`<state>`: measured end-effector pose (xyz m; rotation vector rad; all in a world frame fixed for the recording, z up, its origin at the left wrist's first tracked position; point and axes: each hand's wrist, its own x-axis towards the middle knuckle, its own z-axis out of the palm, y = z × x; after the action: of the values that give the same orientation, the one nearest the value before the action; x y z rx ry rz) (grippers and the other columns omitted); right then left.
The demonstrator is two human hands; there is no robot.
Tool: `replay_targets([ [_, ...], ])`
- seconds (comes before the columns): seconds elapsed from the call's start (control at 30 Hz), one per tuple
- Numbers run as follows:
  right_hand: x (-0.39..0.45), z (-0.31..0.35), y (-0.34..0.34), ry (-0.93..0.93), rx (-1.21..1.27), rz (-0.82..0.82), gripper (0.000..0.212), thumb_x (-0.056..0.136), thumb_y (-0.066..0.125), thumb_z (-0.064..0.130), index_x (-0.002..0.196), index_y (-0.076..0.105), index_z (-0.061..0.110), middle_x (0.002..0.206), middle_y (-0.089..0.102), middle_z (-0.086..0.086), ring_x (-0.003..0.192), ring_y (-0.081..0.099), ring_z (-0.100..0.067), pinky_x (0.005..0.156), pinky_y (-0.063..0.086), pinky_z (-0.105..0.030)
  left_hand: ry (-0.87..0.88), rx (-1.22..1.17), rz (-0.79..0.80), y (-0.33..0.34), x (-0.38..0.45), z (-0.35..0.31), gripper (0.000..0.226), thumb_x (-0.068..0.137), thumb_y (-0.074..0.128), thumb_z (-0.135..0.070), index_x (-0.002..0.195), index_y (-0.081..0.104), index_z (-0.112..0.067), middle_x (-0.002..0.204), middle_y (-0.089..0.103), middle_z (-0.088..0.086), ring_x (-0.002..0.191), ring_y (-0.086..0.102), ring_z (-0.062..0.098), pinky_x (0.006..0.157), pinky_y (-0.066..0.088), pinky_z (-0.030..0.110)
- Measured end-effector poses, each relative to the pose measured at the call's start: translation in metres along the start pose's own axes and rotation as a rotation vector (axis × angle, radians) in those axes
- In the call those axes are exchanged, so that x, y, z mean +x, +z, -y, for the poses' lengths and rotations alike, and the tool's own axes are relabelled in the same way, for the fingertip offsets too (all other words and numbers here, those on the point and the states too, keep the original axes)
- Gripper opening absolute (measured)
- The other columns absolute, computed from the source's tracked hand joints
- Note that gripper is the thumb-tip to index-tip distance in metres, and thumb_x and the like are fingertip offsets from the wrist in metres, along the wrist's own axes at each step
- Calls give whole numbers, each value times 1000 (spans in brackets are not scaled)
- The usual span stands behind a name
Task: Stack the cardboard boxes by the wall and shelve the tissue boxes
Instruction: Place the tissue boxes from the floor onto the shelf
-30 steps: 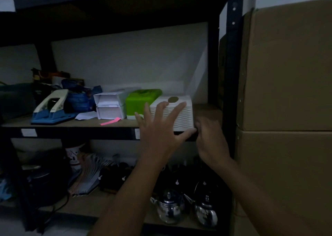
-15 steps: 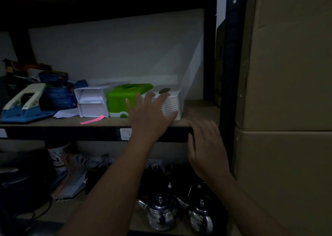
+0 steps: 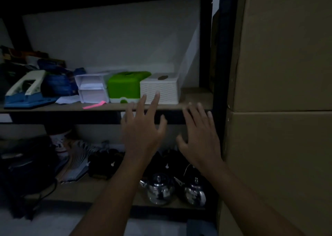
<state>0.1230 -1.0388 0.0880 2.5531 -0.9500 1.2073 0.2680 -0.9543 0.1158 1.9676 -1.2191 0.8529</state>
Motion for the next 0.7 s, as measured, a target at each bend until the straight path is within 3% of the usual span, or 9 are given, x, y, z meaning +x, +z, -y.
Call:
replay_targets([
  [0.13,-72,10,12,5,145,-29,68,89,52,39,149,44,10,159,37,-7,151,23,-25,125,11,-43,6,48,126,11,-84,12,72,93,50,-51,159,26,-39,159,41,1,142,38,33,100,45,51],
  [0.3,-163,5,30,74,223,105,64,89,50,40,144,51,8,154,43,-10,148,31,-30,122,17,-47,-10,-18,359,29,-181,16,67,93,45,-50,157,33,-37,156,46,2,141,39,35,100,47,50],
  [0.5,-274,-16,48,277,211,498,64,94,52,41,147,46,4,152,45,-15,145,35,-36,118,31,-49,-49,-21,679,43,-281,9,65,97,44,-51,158,33,-32,158,42,4,142,36,35,101,45,51],
  [0.6,-319,-29,58,366,151,678,51,92,64,31,131,55,-1,128,57,-20,121,52,-40,102,46,-46,-107,33,941,50,-322,4,64,102,40,-55,160,24,-36,161,35,1,146,30,31,108,38,46],
  [0.7,-343,-35,65,548,233,798,50,93,57,42,121,56,1,116,57,-16,111,55,-36,92,50,-44,-273,-12,1164,57,-347,-3,65,103,35,-58,160,22,-31,156,41,4,139,36,31,106,39,45],
])
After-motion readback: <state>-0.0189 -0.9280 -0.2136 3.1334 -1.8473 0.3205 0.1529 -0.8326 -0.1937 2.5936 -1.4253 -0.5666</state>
